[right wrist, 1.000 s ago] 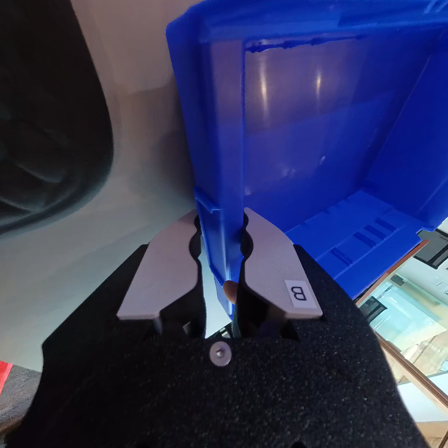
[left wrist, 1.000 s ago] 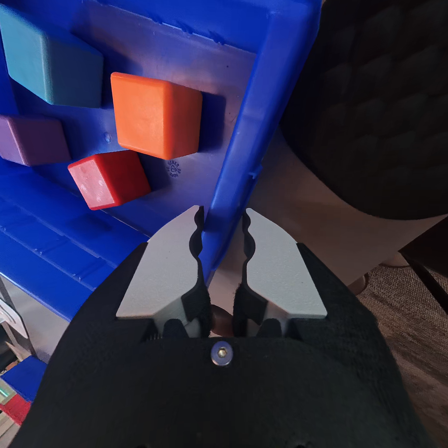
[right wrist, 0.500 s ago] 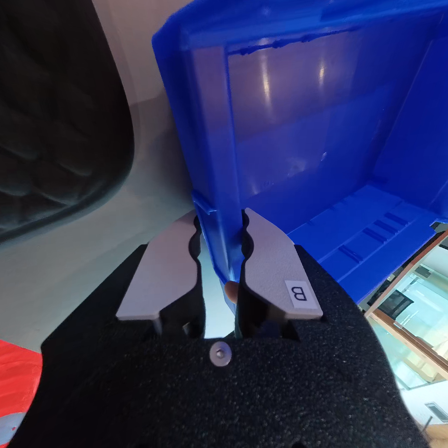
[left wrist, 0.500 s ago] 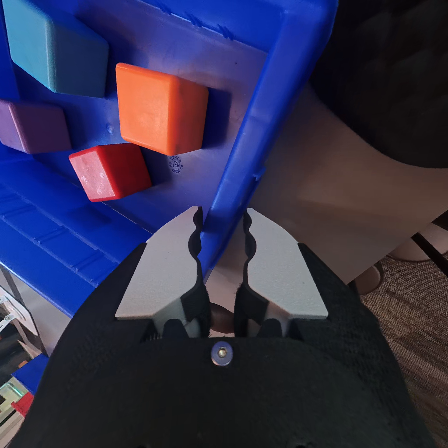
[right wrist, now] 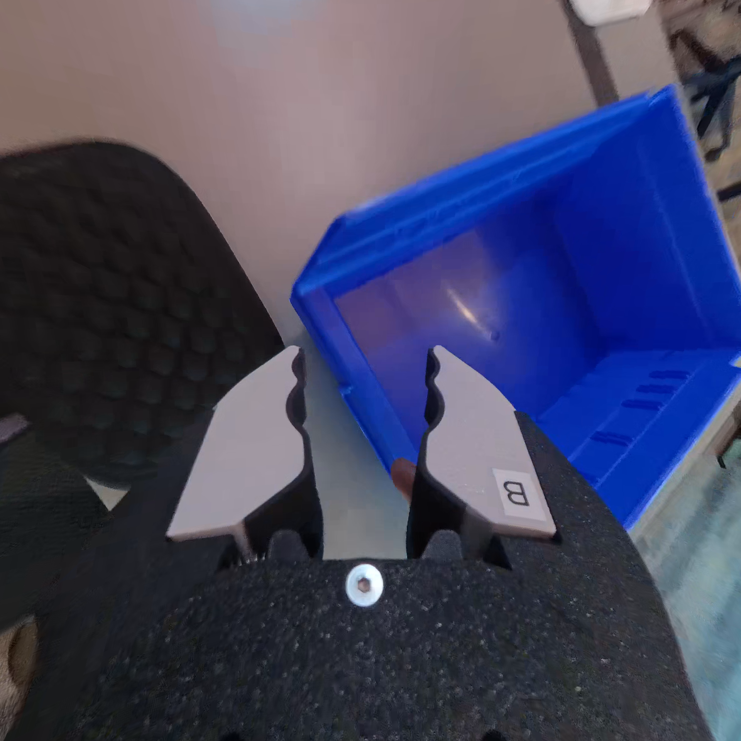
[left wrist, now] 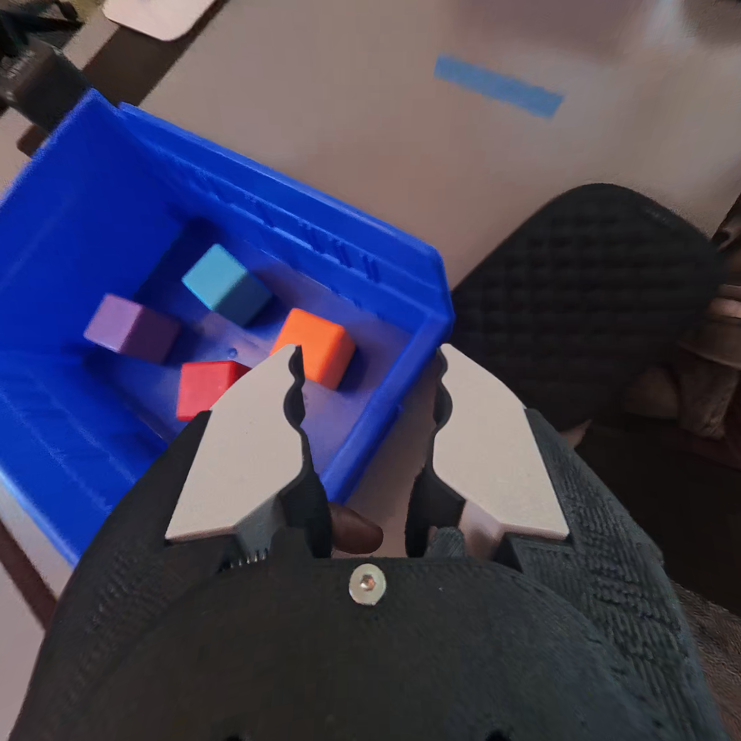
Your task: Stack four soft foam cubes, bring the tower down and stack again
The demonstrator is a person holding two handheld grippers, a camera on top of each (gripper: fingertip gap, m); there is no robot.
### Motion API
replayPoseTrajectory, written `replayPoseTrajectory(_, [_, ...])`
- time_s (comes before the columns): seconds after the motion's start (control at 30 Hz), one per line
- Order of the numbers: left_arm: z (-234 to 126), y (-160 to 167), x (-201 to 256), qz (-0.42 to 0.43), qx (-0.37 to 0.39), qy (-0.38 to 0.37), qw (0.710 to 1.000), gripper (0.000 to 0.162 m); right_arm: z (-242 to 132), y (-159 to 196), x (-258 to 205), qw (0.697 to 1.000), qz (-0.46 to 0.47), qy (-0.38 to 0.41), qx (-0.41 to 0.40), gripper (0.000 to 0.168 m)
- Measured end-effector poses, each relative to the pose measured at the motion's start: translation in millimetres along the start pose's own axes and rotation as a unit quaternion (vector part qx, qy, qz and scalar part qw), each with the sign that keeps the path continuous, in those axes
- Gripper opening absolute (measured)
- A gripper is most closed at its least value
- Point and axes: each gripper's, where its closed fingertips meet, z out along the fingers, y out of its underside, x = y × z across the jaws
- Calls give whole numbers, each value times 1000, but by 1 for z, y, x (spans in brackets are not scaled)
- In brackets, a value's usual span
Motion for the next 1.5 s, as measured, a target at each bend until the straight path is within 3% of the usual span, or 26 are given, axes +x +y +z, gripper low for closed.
replayPoseTrajectory(0.17, [30,19,-32,44,-113,12,993,61,-7,-36,-16,996,2,-31,81,63])
replayPoseTrajectory(0.4, [73,46,-37,47,-199,92,975,60,2,-49,-32,996,-20,-51,76,66])
replayPoseTrajectory(0.43, [78,51,-37,49,-204,93,973,54,3,-50,-33,995,-21,-54,78,66])
replayPoseTrajectory(0.57, [80,44,-42,-8,-158,73,985,51,8,-64,-39,991,-20,-71,108,66])
replayPoseTrajectory(0.73, [49,-11,-57,-130,54,17,990,51,13,-102,-49,976,-26,-92,195,66])
replayPoseTrajectory(0.83, [17,-66,-60,-227,237,5,945,50,14,-139,-52,956,-28,-91,278,66])
replayPoseTrajectory(0.9, [0,-103,-44,-280,342,63,895,50,16,-168,-54,937,-46,-80,336,65])
replayPoseTrajectory(1.0, [-5,-143,-13,-334,418,161,829,50,15,-214,-62,897,-95,-59,427,64])
replayPoseTrajectory(1.1, [3,-175,23,-363,445,267,774,50,11,-259,-81,850,-155,-61,499,64])
replayPoseTrajectory(1.2, [11,-200,54,-374,450,345,734,50,13,-297,-102,828,-202,-76,518,66])
replayPoseTrajectory(1.3, [15,-218,76,-369,446,384,719,50,14,-330,-122,803,-247,-75,537,74])
replayPoseTrajectory(1.5, [18,-235,106,-354,428,440,706,50,27,-367,-143,776,-330,-55,534,75])
